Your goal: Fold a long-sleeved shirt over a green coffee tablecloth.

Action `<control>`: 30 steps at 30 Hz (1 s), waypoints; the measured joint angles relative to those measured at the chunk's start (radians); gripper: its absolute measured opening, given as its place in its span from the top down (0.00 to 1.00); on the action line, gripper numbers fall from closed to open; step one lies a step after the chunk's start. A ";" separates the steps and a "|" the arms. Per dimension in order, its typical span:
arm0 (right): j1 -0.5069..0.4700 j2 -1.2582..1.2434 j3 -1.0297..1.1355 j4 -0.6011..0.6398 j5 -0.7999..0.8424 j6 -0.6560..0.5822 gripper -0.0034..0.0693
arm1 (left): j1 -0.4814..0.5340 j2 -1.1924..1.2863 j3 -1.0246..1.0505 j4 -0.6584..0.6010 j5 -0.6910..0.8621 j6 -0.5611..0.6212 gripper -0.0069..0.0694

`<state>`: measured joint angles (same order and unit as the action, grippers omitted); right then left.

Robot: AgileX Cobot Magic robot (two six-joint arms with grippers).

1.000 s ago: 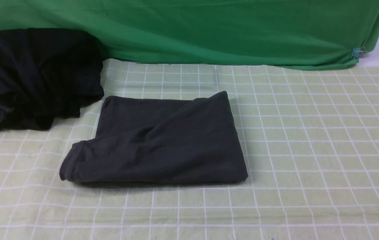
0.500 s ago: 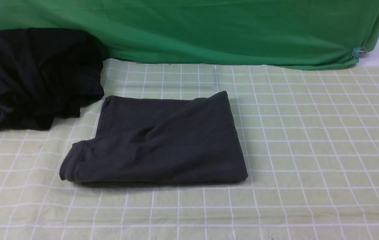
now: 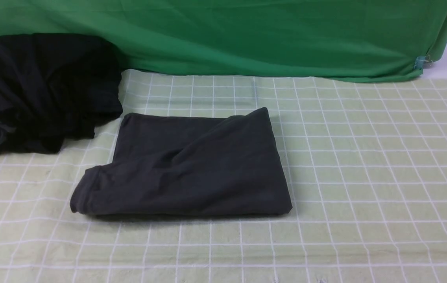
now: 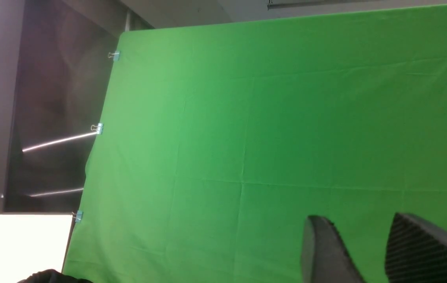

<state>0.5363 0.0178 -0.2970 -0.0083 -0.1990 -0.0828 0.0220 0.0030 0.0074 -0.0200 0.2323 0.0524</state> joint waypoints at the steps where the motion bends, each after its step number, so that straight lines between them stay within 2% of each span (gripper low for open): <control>1: -0.024 0.000 0.000 0.000 0.063 -0.038 0.63 | 0.000 0.000 0.000 0.000 0.000 0.000 0.91; 2: -0.029 0.000 0.000 0.000 0.083 -0.046 0.62 | 0.000 0.000 0.000 0.000 0.000 0.000 0.91; 5: -0.145 0.000 0.005 0.000 0.293 -0.076 0.62 | 0.000 0.000 0.000 0.000 0.000 0.000 0.91; 7: -0.234 0.001 0.038 0.000 0.366 -0.081 0.62 | 0.000 0.000 0.000 0.000 -0.001 0.000 0.91; 9: -0.272 0.001 0.065 0.000 0.376 -0.083 0.62 | 0.000 0.000 0.000 0.001 -0.002 0.000 0.91; 12: -0.405 0.002 0.191 0.000 0.349 -0.082 0.62 | 0.000 0.000 0.000 0.007 -0.002 0.000 0.91; 14: -0.480 0.002 0.272 0.000 0.325 -0.042 0.62 | 0.000 0.000 0.000 0.007 -0.002 0.000 0.91; 16: -0.524 -0.008 0.297 0.000 0.375 -0.013 0.62 | 0.000 0.000 0.000 0.008 -0.002 0.000 0.91; 19: -0.540 -0.015 0.304 -0.002 0.437 -0.010 0.62 | 0.000 0.000 0.000 0.008 -0.003 0.000 0.91; 30: -0.542 -0.015 0.304 -0.004 0.445 -0.010 0.62 | 0.000 -0.001 0.000 0.012 -0.002 0.000 0.91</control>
<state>-0.0058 0.0025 0.0073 -0.0125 0.2461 -0.0929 0.0220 0.0019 0.0074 -0.0084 0.2302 0.0524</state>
